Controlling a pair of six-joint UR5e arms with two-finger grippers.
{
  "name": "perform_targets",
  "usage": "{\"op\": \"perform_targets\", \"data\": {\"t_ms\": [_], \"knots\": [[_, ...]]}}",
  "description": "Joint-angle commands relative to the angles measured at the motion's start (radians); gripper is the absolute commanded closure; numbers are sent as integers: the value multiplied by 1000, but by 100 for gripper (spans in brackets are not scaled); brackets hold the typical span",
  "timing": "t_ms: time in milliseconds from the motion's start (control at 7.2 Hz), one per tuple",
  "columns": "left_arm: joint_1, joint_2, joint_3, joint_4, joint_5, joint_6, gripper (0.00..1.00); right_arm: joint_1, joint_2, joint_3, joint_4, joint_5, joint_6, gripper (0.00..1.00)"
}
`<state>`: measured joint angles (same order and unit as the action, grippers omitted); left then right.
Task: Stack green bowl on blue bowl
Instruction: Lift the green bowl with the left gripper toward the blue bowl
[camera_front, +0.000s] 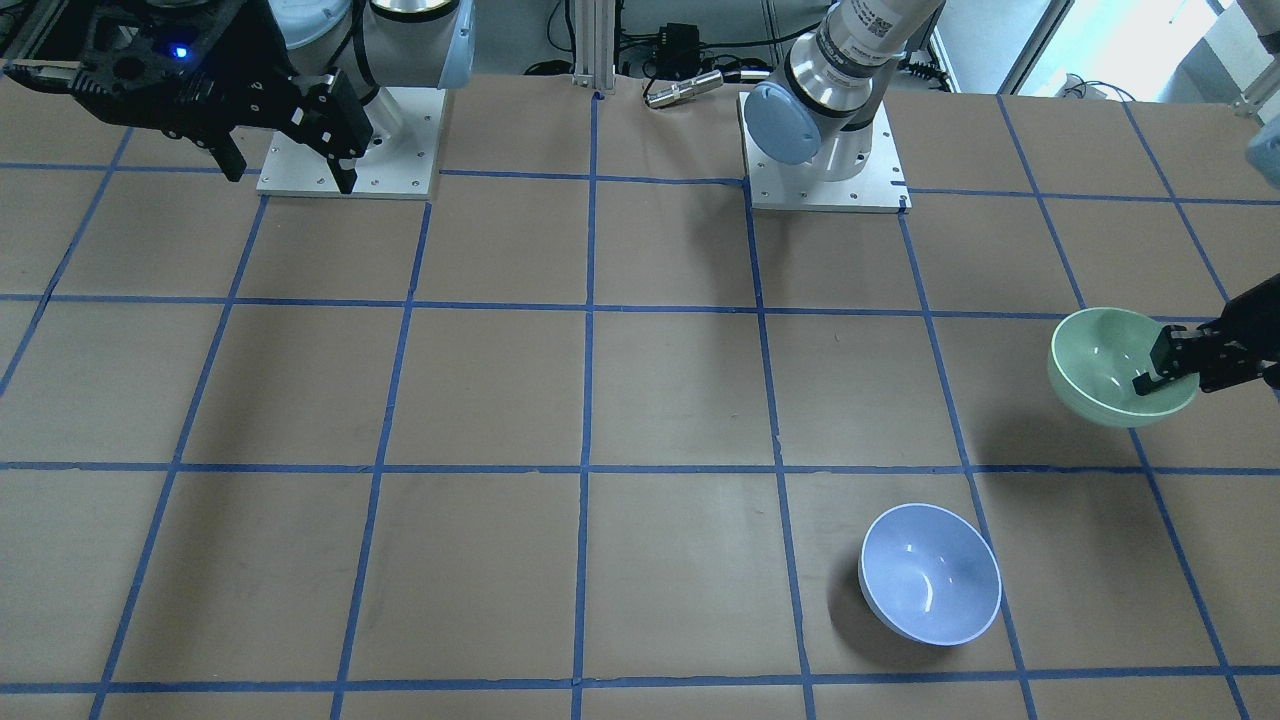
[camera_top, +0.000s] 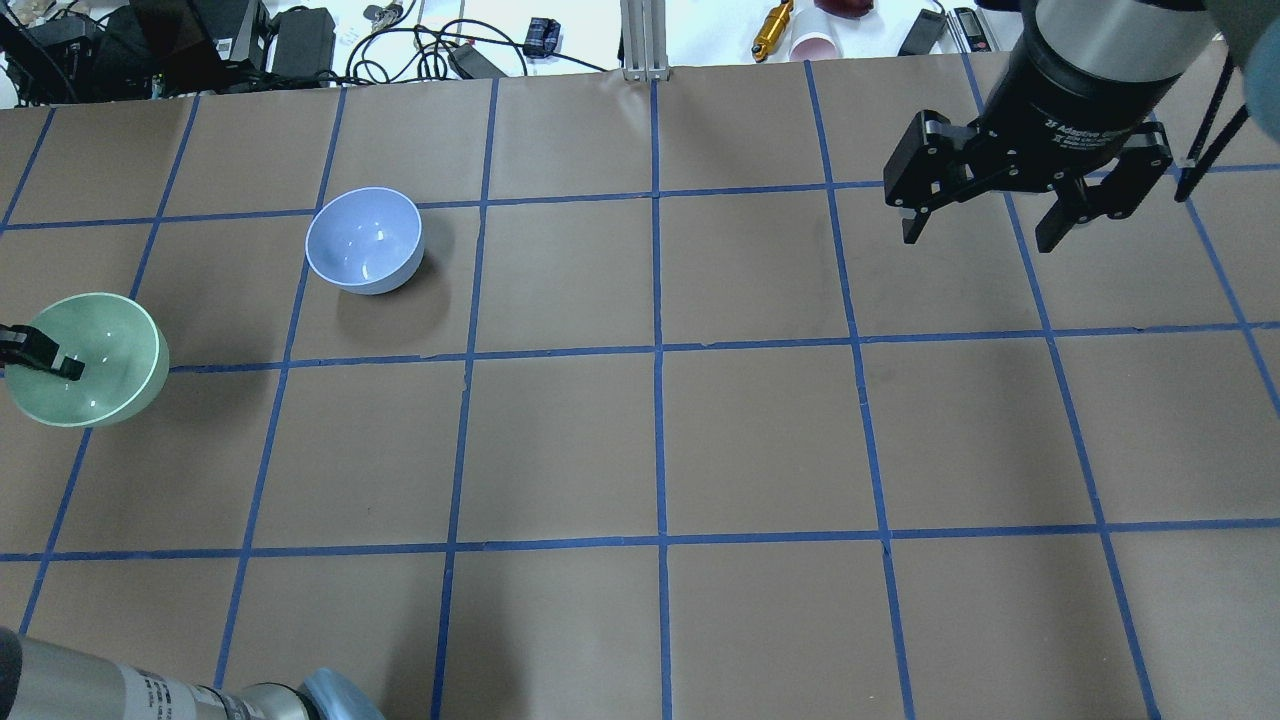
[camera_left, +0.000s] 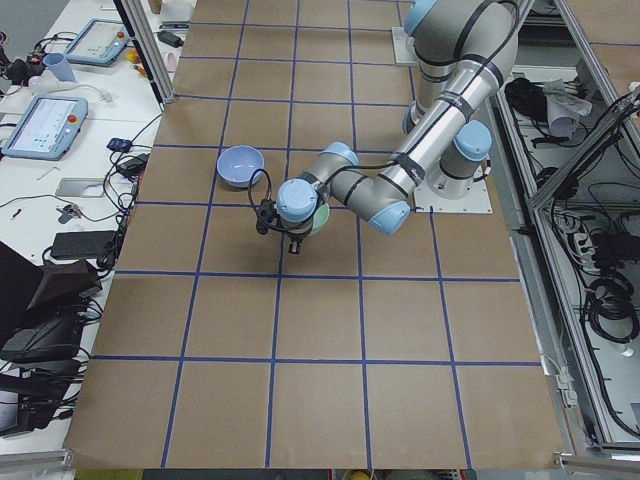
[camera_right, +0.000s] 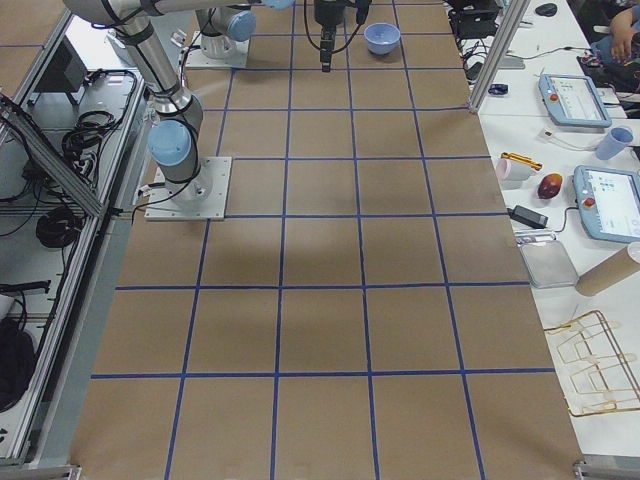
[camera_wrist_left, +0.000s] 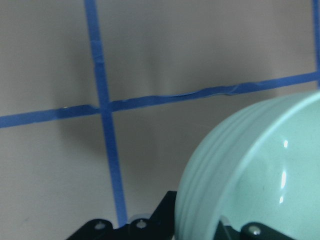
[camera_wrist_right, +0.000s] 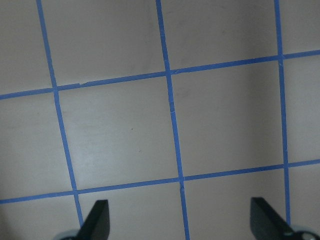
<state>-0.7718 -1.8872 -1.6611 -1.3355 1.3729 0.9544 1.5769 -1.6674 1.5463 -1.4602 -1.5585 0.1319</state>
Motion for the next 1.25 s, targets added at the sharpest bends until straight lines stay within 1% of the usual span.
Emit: {"op": "perform_targets", "data": {"t_ms": [0, 139, 278, 417, 694, 833, 972, 1111], "knots": [[-159, -3, 102, -48, -12, -174, 100, 0, 0, 0, 0, 0, 0, 0], [-212, 2, 115, -47, -14, -289, 100, 0, 0, 0, 0, 0, 0, 0], [-251, -4, 125, -36, -11, -334, 100, 0, 0, 0, 0, 0, 0, 0], [-260, -22, 162, -34, -14, -373, 100, 0, 0, 1, 0, 0, 0, 0], [-286, -103, 219, -36, -14, -445, 100, 0, 0, 1, 0, 0, 0, 0], [-341, -122, 245, -34, -14, -520, 100, 0, 0, 0, 0, 0, 0, 0], [-368, -150, 283, -33, -14, -570, 100, 0, 0, 0, 1, 0, 0, 0], [-383, -176, 305, -33, -37, -606, 100, 0, 0, 1, 0, 0, 0, 0]]}}
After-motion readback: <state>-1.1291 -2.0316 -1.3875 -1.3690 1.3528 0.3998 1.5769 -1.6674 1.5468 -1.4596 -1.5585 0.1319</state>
